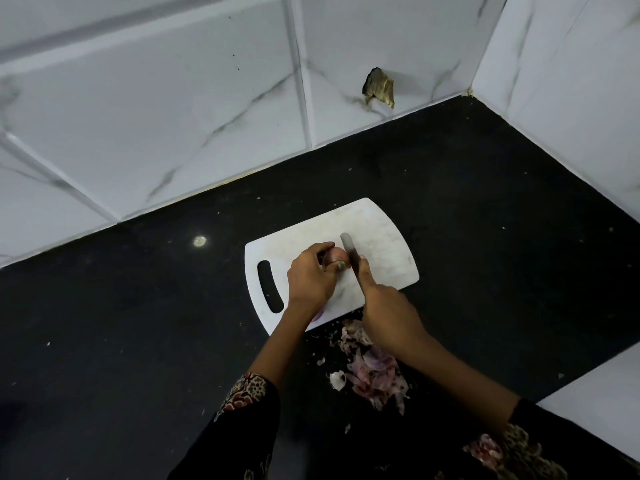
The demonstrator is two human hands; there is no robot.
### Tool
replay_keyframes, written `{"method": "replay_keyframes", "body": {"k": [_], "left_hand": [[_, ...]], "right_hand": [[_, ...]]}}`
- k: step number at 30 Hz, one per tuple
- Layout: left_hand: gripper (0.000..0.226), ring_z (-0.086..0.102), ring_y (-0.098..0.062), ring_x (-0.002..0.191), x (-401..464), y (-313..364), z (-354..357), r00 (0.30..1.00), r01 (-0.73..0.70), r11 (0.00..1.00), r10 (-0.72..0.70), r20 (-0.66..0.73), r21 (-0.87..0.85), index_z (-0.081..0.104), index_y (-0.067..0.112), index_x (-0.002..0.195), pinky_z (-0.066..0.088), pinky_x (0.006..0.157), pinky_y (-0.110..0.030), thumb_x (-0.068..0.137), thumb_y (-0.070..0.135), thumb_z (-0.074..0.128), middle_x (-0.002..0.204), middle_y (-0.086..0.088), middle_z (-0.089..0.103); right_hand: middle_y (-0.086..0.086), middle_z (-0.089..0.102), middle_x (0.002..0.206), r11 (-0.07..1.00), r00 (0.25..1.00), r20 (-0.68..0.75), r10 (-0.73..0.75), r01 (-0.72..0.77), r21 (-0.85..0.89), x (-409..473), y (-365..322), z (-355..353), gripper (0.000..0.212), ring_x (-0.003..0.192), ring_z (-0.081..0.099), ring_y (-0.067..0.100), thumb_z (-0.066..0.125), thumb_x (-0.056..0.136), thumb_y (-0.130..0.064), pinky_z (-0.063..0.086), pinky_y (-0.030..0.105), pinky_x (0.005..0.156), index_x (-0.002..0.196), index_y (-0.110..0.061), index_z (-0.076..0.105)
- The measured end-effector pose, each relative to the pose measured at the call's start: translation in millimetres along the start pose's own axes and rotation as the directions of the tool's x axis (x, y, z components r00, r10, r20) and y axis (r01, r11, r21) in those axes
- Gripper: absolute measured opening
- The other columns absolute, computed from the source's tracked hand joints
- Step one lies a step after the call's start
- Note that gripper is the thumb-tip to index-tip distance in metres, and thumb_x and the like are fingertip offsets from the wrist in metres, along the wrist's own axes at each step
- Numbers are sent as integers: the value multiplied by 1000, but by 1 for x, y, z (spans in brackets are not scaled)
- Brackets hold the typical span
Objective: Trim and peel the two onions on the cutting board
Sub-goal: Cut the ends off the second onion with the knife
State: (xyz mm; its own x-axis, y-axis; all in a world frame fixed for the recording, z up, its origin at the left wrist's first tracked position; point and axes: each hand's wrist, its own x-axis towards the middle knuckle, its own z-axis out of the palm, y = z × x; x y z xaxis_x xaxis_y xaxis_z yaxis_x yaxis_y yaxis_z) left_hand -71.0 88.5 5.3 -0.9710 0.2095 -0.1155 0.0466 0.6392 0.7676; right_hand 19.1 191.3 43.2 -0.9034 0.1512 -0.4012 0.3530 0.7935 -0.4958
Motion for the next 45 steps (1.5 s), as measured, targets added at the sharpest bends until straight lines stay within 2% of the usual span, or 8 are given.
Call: {"method": "replay_keyframes", "body": {"k": [5, 14, 23, 27, 29, 33, 38, 45], "left_hand": [[35, 63, -18, 107, 0, -1, -1, 1000, 18, 1000, -18, -2, -20, 64, 17, 120, 41, 86, -20, 86, 17, 69, 118, -1, 68], [34, 62, -20, 108, 0, 3, 3, 998, 60, 998, -60, -33, -12, 64, 19, 120, 45, 91, -29, 87, 20, 67, 117, -1, 68], [34, 60, -17, 92, 1, 3, -1, 998, 30, 1000, -30, 63, 2, 57, 11, 112, 46, 78, -27, 85, 28, 69, 107, -6, 66], [50, 60, -29, 100, 9, 4, -12, 978, 138, 953, -174, 111, 270, 53, 14, 119, 43, 79, -33, 92, 54, 49, 107, -10, 66], [50, 64, -27, 91, 12, 5, -16, 962, 164, 935, -222, 161, 314, 63, 13, 105, 47, 77, -33, 91, 58, 46, 96, -8, 71], [37, 70, -25, 79, 19, 7, -20, 940, 175, 974, -210, 270, 146, 70, 11, 95, 56, 81, -40, 87, 46, 62, 87, -10, 74], [45, 62, -12, 87, 10, 6, -24, 972, 126, 992, -127, 197, 18, 57, 17, 107, 40, 61, -15, 71, 29, 82, 98, 0, 67], [45, 61, -18, 95, 4, 6, -18, 986, -13, 986, -15, 164, 167, 64, 11, 111, 44, 76, -26, 70, 21, 79, 105, -4, 68]], "right_hand": [[11, 60, 105, 998, 999, -40, 8, -11, -68, 19, -4, 4, 77, 92, 58, 24, 40, 95, -11, 39, 33, 67, 150, -22, -13], [7, 60, 104, 987, 995, -96, 16, -31, -160, 0, 1, 21, 76, 85, 57, 19, 39, 97, -14, 35, 32, 67, 149, -21, -17], [9, 59, 102, 984, 995, -101, -1, -17, -178, 6, 8, 21, 78, 86, 59, 23, 40, 96, -13, 41, 36, 66, 150, -24, -16], [9, 58, 105, 982, 995, -102, -11, -9, -187, 5, 12, 20, 79, 93, 60, 27, 41, 96, -12, 50, 45, 78, 149, -24, -15], [9, 57, 104, 985, 996, -89, -6, -9, -173, 3, 12, 19, 81, 92, 59, 27, 42, 94, -10, 50, 46, 80, 149, -25, -16], [6, 54, 94, 994, 994, -106, -25, 13, -112, 3, 16, 15, 81, 77, 51, 19, 39, 92, -5, 42, 36, 65, 150, -25, -14], [-2, 48, 72, 998, 993, -104, -56, 55, -11, 2, 17, 7, 85, 63, 47, 13, 40, 89, -2, 36, 32, 58, 150, -31, -12], [-4, 42, 66, 999, 994, -95, -44, 44, -6, -2, 14, 4, 85, 56, 41, 9, 38, 88, 1, 28, 27, 48, 150, -31, -11]]}}
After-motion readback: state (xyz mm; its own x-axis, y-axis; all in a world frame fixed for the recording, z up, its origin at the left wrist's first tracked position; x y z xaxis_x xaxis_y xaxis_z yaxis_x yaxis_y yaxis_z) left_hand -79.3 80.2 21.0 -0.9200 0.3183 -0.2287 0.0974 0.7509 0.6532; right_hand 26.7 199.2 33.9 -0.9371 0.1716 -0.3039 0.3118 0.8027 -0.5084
